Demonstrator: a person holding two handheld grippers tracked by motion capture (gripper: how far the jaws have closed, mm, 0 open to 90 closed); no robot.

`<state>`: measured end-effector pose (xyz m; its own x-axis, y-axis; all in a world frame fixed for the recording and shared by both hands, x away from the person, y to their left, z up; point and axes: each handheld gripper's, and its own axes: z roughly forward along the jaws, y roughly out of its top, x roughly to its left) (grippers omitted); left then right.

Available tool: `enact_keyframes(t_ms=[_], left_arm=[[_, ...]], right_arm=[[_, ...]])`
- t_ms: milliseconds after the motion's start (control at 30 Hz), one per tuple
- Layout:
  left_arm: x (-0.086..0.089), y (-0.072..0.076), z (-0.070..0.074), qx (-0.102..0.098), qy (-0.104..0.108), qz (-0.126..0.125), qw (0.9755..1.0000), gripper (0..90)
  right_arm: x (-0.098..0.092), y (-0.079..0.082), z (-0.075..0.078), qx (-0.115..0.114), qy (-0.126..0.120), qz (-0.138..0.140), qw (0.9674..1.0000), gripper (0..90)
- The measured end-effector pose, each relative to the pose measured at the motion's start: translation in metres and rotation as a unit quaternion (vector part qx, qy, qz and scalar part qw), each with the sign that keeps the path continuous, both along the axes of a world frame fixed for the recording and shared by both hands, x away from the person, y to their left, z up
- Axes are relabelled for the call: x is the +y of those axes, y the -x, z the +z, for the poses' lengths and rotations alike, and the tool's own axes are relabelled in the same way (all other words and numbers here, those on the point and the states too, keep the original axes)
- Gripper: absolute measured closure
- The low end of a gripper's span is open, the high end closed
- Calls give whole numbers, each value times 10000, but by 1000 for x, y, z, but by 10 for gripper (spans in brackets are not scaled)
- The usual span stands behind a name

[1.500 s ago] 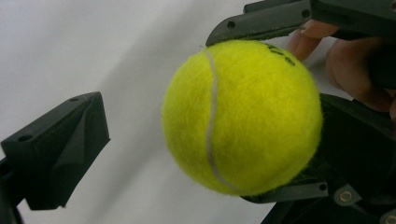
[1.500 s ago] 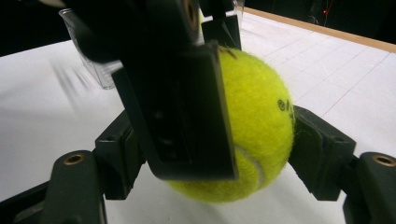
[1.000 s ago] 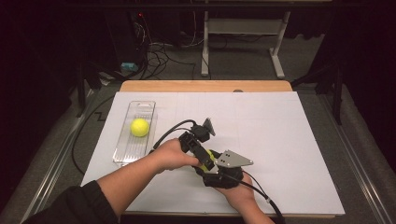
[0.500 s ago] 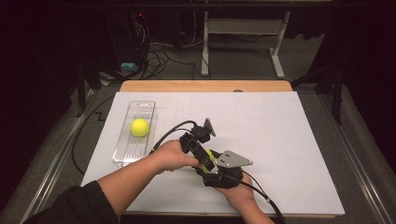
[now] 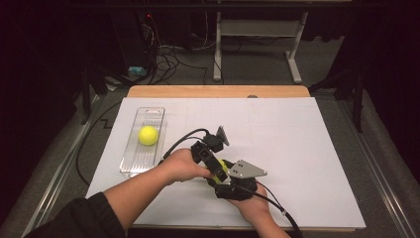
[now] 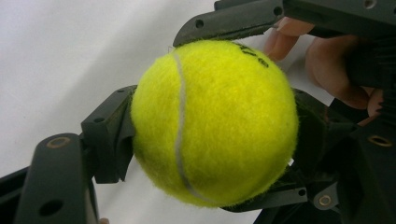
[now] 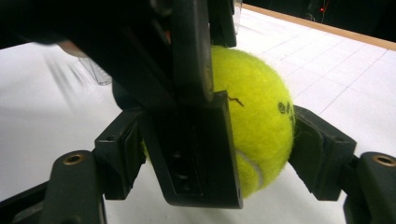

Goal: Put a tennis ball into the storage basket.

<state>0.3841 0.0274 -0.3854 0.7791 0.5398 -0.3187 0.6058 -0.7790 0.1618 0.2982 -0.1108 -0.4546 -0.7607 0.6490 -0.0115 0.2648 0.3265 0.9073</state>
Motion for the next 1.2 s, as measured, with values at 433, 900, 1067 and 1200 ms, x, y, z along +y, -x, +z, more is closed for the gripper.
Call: enact_keyframes(t_ms=[433,900,1067,1200], left_arm=[[0,0,1,-27,26,-3,10000,270],[-1,0,2,-42,6,-10,10000,270],[0,0,2,-59,-8,1,10000,270],[1,-1,2,-77,-22,22,10000,270]], right_arm=[[0,0,0,-48,-19,2,10000,260],[1,-1,-1,-100,17,10,9999,162],[1,-1,-1,-95,-3,-19,10000,108],[1,-1,-2,-78,-3,-39,10000,49]])
